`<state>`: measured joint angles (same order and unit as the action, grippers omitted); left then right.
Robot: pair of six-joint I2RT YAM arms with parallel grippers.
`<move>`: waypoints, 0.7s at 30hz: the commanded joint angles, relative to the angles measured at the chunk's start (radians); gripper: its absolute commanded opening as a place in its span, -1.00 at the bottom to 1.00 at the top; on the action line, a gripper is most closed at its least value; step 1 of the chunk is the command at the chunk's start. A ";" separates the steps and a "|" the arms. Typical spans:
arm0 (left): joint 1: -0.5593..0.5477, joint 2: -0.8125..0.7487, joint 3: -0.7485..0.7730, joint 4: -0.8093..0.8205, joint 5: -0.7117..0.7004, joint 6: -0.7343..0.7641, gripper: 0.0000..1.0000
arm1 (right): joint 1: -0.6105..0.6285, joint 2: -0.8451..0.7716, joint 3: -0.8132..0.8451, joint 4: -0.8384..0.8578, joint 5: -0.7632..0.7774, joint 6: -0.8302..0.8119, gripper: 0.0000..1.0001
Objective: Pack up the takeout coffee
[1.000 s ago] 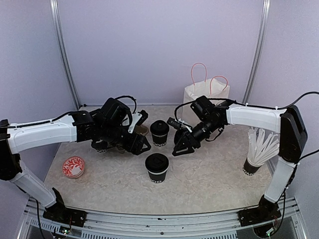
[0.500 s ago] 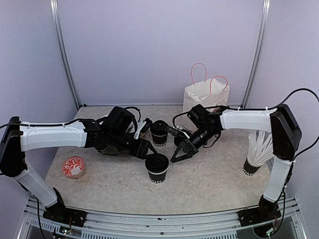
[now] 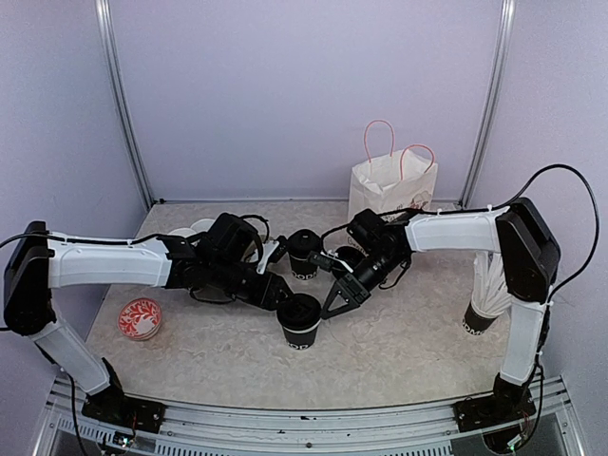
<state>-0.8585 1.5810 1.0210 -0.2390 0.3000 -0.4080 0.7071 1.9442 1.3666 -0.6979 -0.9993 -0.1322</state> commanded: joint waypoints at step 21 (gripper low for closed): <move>-0.061 0.013 -0.041 0.003 -0.004 -0.006 -0.03 | 0.025 0.077 0.065 -0.036 -0.190 0.040 0.10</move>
<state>-0.8845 1.5776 0.9775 -0.1658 0.3054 -0.4385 0.7162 2.0060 1.4075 -0.7517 -1.1160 -0.0937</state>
